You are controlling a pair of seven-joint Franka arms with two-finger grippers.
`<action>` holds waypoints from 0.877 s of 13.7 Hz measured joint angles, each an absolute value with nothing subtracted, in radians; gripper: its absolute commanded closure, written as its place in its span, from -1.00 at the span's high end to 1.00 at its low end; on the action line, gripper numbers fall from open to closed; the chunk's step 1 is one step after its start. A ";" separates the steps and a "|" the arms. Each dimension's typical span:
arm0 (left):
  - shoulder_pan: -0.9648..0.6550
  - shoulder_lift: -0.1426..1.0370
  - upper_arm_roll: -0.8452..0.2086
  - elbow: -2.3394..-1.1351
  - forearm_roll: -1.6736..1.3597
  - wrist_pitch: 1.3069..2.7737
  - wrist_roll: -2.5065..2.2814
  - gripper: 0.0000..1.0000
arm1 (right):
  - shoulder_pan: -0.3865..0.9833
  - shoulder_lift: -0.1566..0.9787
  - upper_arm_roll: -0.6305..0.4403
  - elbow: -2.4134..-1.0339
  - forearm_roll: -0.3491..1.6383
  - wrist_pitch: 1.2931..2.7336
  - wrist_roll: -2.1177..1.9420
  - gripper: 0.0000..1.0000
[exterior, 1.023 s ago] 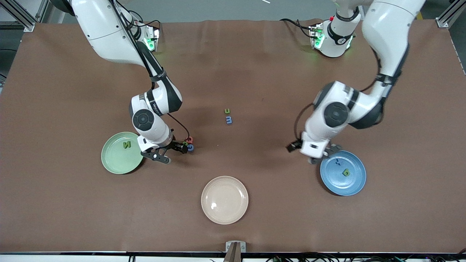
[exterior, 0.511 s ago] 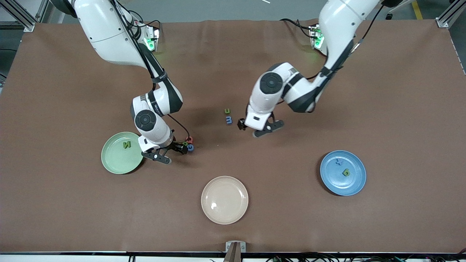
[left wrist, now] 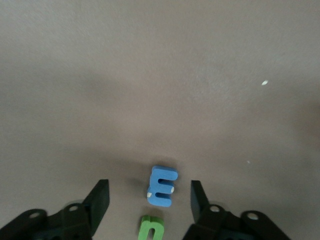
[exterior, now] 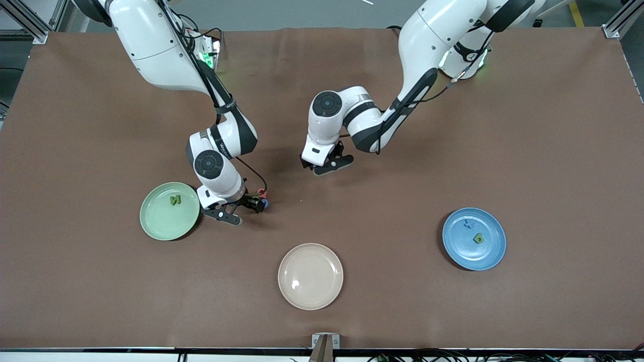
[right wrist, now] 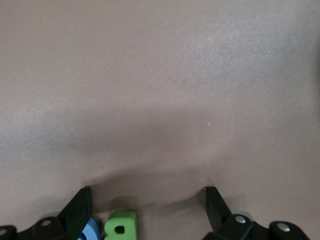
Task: Sort upper and lower case letters into plates
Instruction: 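Place the blue e on the blue plate while the right gripper grasps the B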
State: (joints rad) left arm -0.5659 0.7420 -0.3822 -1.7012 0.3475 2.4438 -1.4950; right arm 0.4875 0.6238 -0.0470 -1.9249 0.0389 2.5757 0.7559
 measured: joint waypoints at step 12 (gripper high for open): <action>-0.601 0.788 -0.322 -1.623 0.348 2.430 -1.500 -0.96 | 0.532 0.611 -0.045 -1.922 0.039 2.534 0.804 0.01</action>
